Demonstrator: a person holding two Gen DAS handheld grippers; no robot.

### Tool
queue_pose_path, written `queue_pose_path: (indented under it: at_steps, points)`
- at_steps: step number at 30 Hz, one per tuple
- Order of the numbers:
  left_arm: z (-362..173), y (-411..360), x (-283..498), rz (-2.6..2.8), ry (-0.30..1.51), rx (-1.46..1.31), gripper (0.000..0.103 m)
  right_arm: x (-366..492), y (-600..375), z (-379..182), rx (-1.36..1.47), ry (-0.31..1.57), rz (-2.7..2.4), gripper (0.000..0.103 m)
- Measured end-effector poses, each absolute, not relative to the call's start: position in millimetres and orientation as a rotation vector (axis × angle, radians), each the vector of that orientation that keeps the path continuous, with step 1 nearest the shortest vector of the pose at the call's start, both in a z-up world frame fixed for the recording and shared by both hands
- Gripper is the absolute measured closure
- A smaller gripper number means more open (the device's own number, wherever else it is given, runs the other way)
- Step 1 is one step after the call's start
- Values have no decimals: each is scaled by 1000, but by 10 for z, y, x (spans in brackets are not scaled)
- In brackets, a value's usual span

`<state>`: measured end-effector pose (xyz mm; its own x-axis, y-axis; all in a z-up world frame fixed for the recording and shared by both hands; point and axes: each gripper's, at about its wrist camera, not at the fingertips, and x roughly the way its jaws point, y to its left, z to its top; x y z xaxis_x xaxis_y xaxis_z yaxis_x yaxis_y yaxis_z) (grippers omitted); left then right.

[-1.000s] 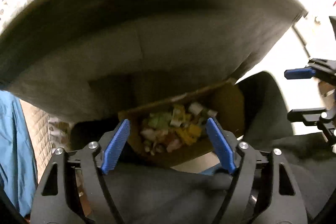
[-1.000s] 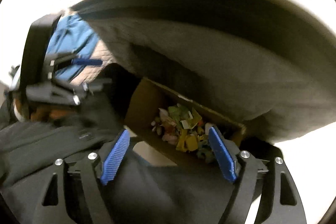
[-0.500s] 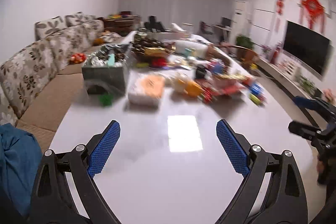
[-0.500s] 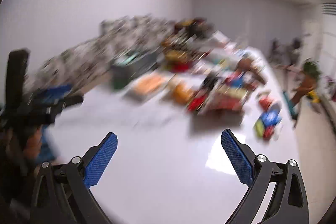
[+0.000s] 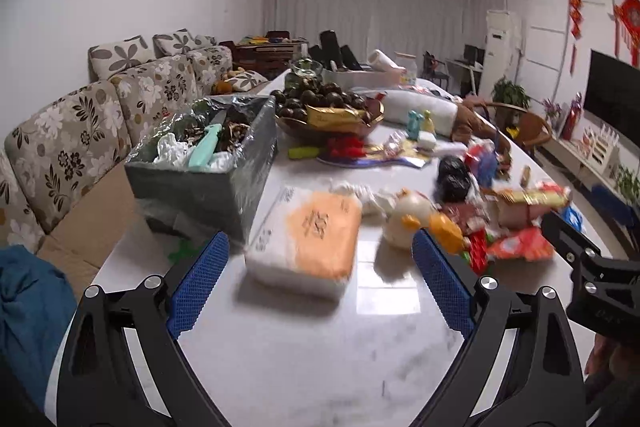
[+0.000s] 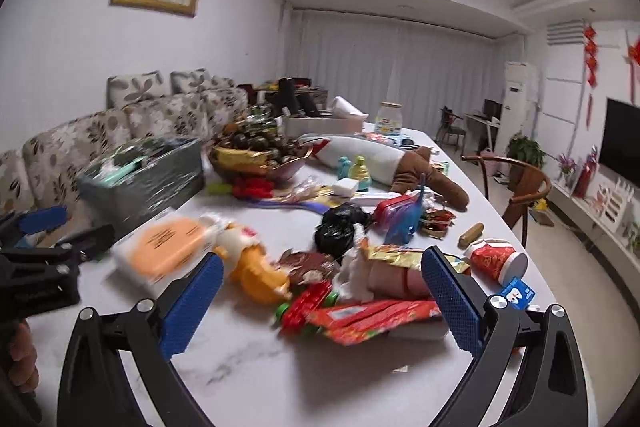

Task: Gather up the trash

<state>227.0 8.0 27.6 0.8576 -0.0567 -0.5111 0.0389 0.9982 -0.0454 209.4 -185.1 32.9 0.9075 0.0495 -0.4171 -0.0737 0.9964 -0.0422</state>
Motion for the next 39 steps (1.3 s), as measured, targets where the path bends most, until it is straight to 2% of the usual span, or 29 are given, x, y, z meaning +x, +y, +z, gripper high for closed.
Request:
queue_pose_path:
  at_steps: [6, 39]
  points:
    - [225, 49, 2477, -9, 529, -33, 12, 2242, -2128, 264, 106, 455, 53, 5]
    - [55, 73, 2466, -18, 575, -5, 12, 2305, -2365, 148, 108, 477, -33, 5]
